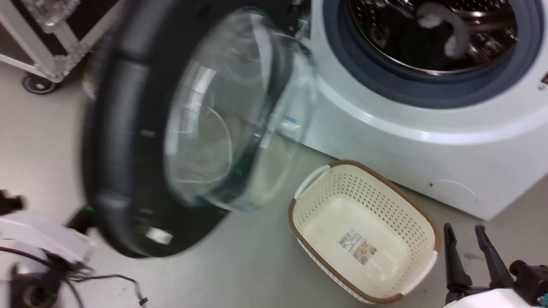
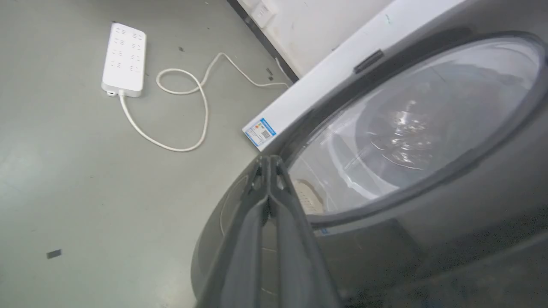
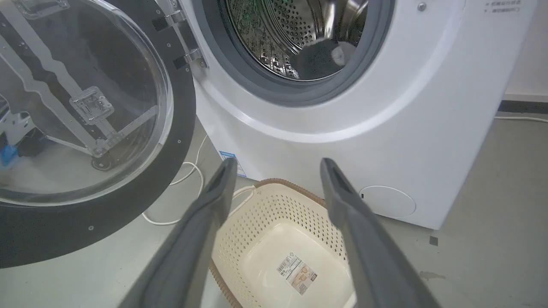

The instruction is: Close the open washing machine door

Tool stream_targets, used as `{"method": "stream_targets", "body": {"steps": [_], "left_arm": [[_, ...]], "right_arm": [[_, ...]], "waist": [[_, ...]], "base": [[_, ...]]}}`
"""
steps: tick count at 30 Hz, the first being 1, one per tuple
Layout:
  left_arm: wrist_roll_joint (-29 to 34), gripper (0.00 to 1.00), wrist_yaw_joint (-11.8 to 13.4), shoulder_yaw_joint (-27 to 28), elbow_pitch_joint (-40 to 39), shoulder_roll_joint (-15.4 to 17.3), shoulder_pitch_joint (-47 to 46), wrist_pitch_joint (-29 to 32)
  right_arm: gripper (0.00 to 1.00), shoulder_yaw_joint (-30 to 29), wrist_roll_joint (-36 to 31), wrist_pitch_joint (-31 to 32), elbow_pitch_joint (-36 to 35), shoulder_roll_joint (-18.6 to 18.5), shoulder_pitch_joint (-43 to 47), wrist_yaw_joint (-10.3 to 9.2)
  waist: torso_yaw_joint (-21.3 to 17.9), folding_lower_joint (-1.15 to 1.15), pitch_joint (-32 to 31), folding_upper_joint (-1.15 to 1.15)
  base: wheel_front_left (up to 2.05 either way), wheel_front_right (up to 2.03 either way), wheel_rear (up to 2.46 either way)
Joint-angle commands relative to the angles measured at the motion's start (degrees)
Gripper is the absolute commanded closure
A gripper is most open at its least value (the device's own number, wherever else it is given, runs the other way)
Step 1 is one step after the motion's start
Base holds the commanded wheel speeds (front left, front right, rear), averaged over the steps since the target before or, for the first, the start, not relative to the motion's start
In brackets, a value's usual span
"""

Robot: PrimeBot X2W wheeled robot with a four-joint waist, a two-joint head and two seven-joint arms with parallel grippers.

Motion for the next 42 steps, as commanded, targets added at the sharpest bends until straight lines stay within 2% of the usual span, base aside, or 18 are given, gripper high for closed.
{"method": "stream_targets", "body": {"steps": [1, 8, 13, 17, 20, 21, 29, 32, 36, 37, 39, 42], "left_arm": [[-1.47, 1.00, -0.46, -0.94, -1.16, -0.13, 0.86, 0.62], [-5.76, 1.00, -0.90, -17.11, -11.10, -1.02, 5.60, 3.43], [-8.94, 1.00, -1.22, -28.24, -12.56, -0.86, 3.69, 3.83], [-9.14, 1.00, -1.22, -35.78, -11.66, -0.96, 0.01, 1.35], [-8.84, 1.00, -1.22, -40.16, -10.05, -0.95, -3.49, -1.97], [-8.93, 1.00, -1.23, -43.91, -7.55, -1.41, -7.39, -5.44], [-7.85, 1.00, -1.23, -52.03, 0.06, -2.26, -18.62, -14.42], [-6.75, 1.00, -1.23, -54.17, 4.30, -3.33, -23.16, -18.17], [-5.63, 1.00, -1.23, -56.59, 11.24, -5.90, -28.73, -23.20], [-4.84, 1.00, -1.23, -57.64, 15.09, -6.95, -31.63, -27.89], [-3.54, 1.00, -1.23, -58.51, 16.93, -6.49, -32.70, -30.98], [1.81, 1.00, -0.68, -59.39, 19.81, -4.00, -33.79, -36.61]], "right_arm": [[0.00, -0.33, 0.72, -0.52, 0.26, 0.00, 0.16, 0.05], [0.00, -1.72, 2.58, -1.36, 1.21, 0.00, 1.17, 0.05], [0.00, -1.59, 4.43, -1.96, 1.81, 0.00, 1.17, 0.06], [0.00, -1.37, 4.82, -1.96, 1.77, 0.00, 0.98, 0.06], [0.00, -1.17, 4.92, -1.96, 1.78, 0.00, 0.39, 0.06], [0.00, -1.22, 5.11, -1.96, 1.79, 0.00, -0.34, 0.06], [0.00, -0.47, 6.65, -1.96, 2.35, 0.00, -2.00, 0.06], [0.00, -0.91, 7.17, -1.96, 2.38, 0.00, -2.07, 0.06], [0.00, -1.09, 7.59, -1.96, 2.58, 0.00, -1.99, 0.06], [0.00, -1.11, 7.73, -1.96, 2.71, 0.00, -1.79, 0.06], [0.00, -1.23, 7.86, -1.96, 2.84, 0.00, -1.58, 0.06], [0.00, -1.21, 7.79, -1.96, 3.00, 0.00, -0.77, 0.06]], "waist": [[1.39, 0.00, -1.22, 0.00], [4.67, 0.00, -3.80, 0.00], [4.18, 0.00, -4.49, 0.00], [0.91, 0.00, -4.12, 0.00], [-2.96, 0.00, -3.33, 0.00], [-7.24, 0.00, -2.40, 0.00], [-19.61, 0.00, -0.30, 0.00], [-22.39, 0.00, 0.39, 0.00], [-24.08, 0.00, 0.36, 0.00], [-24.20, 0.00, -0.34, 0.00], [-23.61, 0.00, -1.49, 0.00], [-22.03, 0.00, -3.54, 0.00]], "base": [[0.00, 0.00, 0.00], [0.00, 0.00, 0.00], [0.00, 0.00, 0.00], [0.00, 0.00, 0.00], [0.00, 0.00, 0.00], [0.00, 0.00, 0.00], [0.00, 0.00, 0.00], [0.00, 0.00, 0.00], [0.00, 0.00, 0.00], [0.00, 0.00, 0.00], [0.00, 0.00, 0.00], [0.00, 0.00, 0.00]]}}
